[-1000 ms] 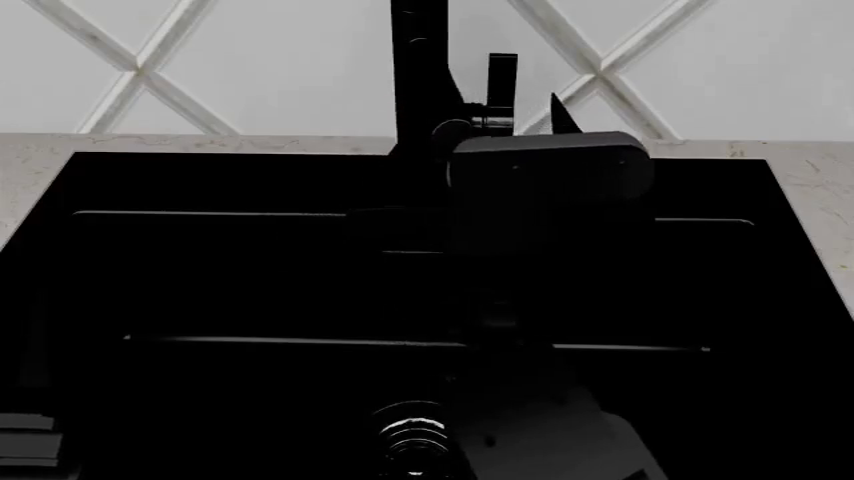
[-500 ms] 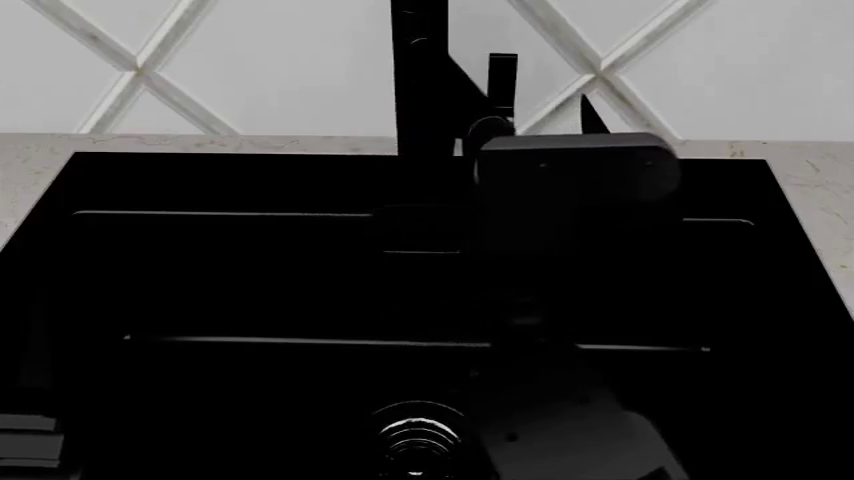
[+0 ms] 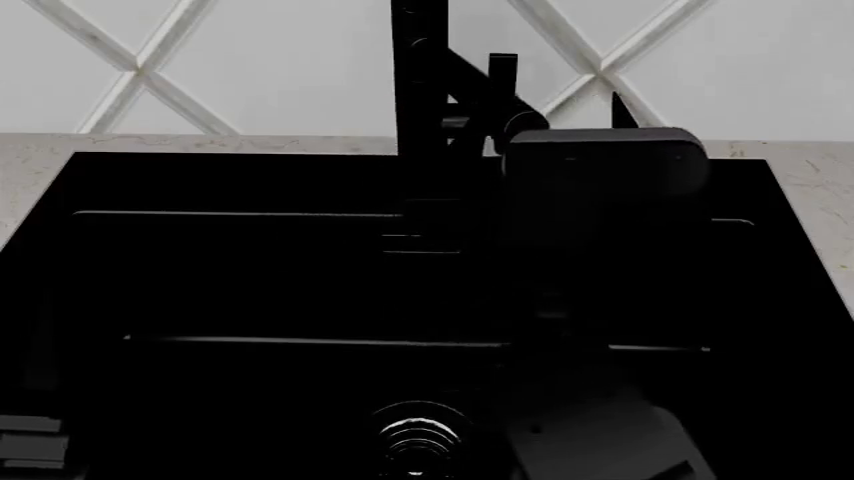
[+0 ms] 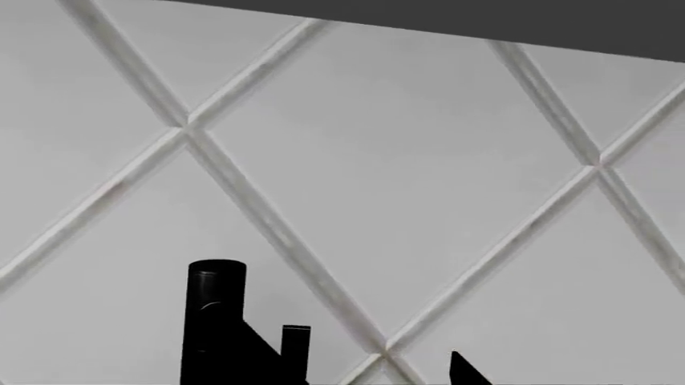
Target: Turn the sink spout to the right.
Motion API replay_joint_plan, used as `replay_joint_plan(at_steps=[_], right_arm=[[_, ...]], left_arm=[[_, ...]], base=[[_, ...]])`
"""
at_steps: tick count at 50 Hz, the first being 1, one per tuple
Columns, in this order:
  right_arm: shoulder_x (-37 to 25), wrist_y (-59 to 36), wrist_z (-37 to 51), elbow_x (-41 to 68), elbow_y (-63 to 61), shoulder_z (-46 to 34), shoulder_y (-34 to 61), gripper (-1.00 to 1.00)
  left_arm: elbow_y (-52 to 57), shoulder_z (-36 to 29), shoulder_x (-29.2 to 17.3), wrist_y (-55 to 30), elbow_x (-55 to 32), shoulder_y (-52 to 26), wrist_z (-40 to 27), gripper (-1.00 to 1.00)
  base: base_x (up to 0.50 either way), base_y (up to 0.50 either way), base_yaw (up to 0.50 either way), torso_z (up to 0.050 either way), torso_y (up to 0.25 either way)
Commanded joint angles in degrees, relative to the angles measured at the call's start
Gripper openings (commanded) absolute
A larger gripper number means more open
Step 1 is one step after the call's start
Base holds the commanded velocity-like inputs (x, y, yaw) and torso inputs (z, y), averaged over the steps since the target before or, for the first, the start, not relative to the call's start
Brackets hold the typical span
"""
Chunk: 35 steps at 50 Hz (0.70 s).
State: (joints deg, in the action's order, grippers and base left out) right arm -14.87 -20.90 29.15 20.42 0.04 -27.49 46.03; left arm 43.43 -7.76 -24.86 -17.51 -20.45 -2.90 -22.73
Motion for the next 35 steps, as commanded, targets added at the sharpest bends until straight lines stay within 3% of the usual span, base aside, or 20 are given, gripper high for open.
replay_joint_plan(at_steps=[1,35], right_arm=[[-0.8,0.3,0.3,-0.1,0.3,0.3,-0.2,1.0],[-3.4,-0.6,0.6,-0.3,1.9,1.5,1.4,1.0]], left_arm=[[-0.1,-0.4,-0.2,0.0,0.3,-0.1,-0.2,1.0],[-0.4,-1.0,-0.6,0.1,0.5,-0.2,-0.6,1.0]], base=[[0.0,0.0,0.0,0.0,0.0],[0.0,0.0,0.0,0.0,0.0]])
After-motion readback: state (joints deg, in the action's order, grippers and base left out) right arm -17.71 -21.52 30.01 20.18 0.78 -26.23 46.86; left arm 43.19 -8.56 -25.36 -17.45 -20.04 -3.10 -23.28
